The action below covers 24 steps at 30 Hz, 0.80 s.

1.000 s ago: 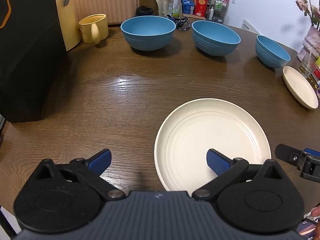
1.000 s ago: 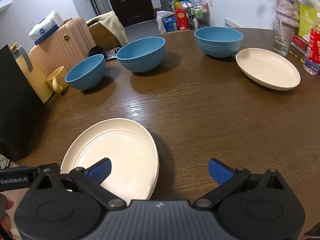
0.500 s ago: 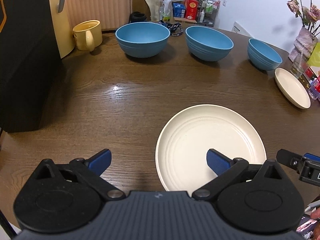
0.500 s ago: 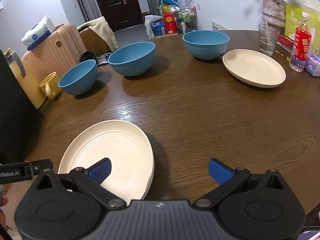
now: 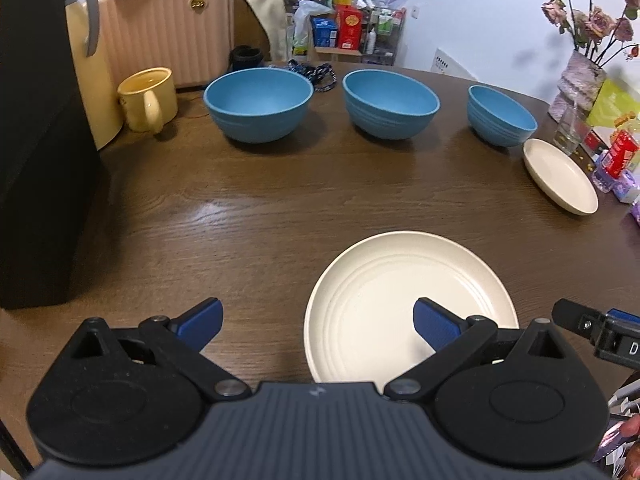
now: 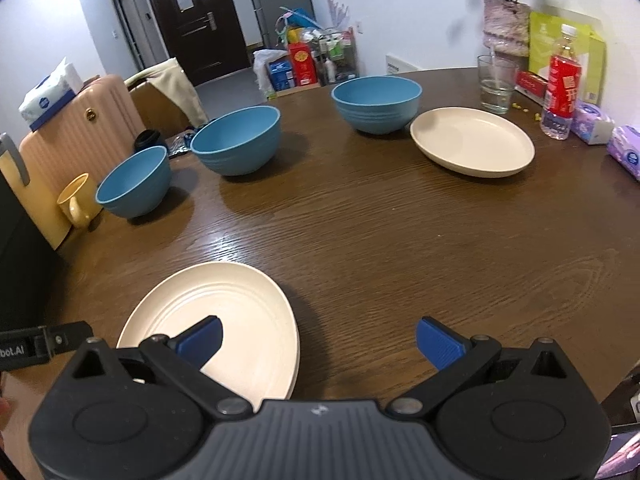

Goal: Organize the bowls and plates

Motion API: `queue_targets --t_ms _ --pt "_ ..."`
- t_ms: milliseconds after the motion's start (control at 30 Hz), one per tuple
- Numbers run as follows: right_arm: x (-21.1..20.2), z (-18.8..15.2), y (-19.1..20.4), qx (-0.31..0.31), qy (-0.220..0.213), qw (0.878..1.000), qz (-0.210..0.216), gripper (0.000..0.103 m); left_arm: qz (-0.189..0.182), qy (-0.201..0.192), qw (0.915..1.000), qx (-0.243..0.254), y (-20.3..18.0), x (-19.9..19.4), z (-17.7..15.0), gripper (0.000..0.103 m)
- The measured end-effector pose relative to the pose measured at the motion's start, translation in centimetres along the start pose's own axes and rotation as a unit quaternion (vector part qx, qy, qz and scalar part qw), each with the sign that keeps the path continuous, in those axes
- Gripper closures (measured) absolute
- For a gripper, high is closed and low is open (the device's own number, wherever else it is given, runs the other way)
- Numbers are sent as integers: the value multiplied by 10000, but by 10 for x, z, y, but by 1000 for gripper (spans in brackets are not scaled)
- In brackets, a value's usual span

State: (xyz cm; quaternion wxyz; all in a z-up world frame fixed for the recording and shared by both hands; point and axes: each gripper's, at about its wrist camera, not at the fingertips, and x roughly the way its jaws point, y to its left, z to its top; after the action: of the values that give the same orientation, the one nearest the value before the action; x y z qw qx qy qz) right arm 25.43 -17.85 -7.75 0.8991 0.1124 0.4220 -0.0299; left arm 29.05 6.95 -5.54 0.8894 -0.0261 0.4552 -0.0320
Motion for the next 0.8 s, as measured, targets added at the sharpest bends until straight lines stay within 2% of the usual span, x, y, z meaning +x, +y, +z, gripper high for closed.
queue_targets --t_ms 467,800 --pt "-2 19 -21 59 -249 9994 -251 0 -76 -191 9997 -118 -26 0 15 0" --pt "6 47 -61 211 -274 9993 -167 0 -84 -131 9999 -48 -74 12 27 0"
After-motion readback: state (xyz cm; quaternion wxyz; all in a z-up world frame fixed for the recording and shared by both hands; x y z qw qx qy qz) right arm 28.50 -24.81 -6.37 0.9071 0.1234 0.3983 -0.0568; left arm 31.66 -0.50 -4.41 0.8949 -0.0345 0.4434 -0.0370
